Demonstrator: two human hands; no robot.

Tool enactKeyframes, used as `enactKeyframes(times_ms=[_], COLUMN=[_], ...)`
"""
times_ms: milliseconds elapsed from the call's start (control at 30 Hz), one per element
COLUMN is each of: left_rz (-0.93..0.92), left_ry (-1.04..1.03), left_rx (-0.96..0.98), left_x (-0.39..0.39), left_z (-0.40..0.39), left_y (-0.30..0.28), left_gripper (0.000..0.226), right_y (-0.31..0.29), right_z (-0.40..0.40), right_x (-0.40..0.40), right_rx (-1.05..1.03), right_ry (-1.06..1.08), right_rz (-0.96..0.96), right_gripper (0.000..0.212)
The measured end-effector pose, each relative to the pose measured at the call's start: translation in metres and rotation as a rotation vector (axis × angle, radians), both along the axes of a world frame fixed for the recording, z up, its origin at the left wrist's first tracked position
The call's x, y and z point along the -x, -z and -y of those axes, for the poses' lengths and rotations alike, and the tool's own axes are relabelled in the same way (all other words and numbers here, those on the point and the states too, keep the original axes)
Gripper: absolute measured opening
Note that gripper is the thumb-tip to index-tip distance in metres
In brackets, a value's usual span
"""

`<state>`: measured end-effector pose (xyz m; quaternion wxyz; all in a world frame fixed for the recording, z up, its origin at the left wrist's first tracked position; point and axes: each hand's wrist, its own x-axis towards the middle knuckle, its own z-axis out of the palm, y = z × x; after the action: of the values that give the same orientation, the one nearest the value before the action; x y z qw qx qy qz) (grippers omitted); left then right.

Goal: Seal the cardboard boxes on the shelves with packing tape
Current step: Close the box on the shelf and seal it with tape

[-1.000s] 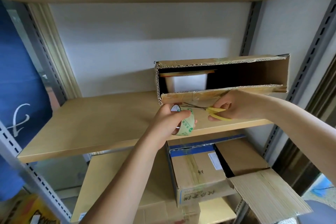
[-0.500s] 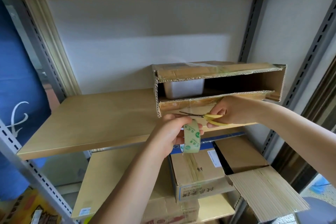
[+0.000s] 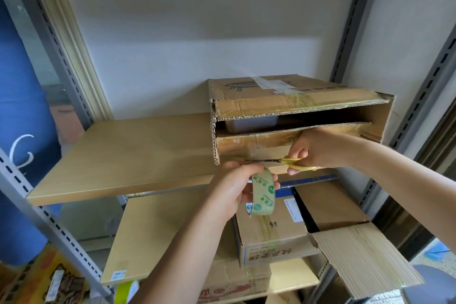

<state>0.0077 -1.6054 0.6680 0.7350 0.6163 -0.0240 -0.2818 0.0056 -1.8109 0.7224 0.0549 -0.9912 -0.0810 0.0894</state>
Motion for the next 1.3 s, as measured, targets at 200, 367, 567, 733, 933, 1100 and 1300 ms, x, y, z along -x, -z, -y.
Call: enactKeyframes(times_ms=[200, 367, 567, 733, 933, 1100, 1300], left_rz=[-0.004, 0.09, 0.178, 0.248, 0.305, 0.466, 0.459], left_ry=[0.042, -0.019, -0.032, -0.066, -0.118, -0.244, -0.292], left_rx=[-0.074, -0.146, -0.175, -0.146, 0.025, 0.058, 0.035], left_x=[0.011, 0.004, -0.005, -0.017, -0.038, -0.052, -0.053], left_z=[-0.001, -0.002, -0.008, -0.001, 0.016, 0.021, 0.017], left_y=[0.005, 0.005, -0.011, -0.031, -0.055, -0.051, -0.051], left_gripper=[0.016, 0.015, 0.032, 0.056, 0.045, 0.038, 0.033], right_y=[-0.014, -0.031, -0.062, -0.098, -0.116, -0.124, -0.122], right_z=[0.002, 0.002, 0.007, 0.01, 0.017, 0.026, 0.028], right_x=[0.003, 0.007, 0.006, 0.009, 0.009, 0.008, 0.007], right_rx=[0.042, 0.13, 0.14, 0.123, 0.033, -0.048, -0.109], right_ry=[0.002, -0.064, -0.114, -0.162, -0.195, -0.21, -0.207], right_rz=[0.098, -0.017, -0.203, -0.272, -0.262, -0.222, -0.114], right_gripper=[0.031, 0.032, 0.031, 0.05, 0.045, 0.027, 0.038])
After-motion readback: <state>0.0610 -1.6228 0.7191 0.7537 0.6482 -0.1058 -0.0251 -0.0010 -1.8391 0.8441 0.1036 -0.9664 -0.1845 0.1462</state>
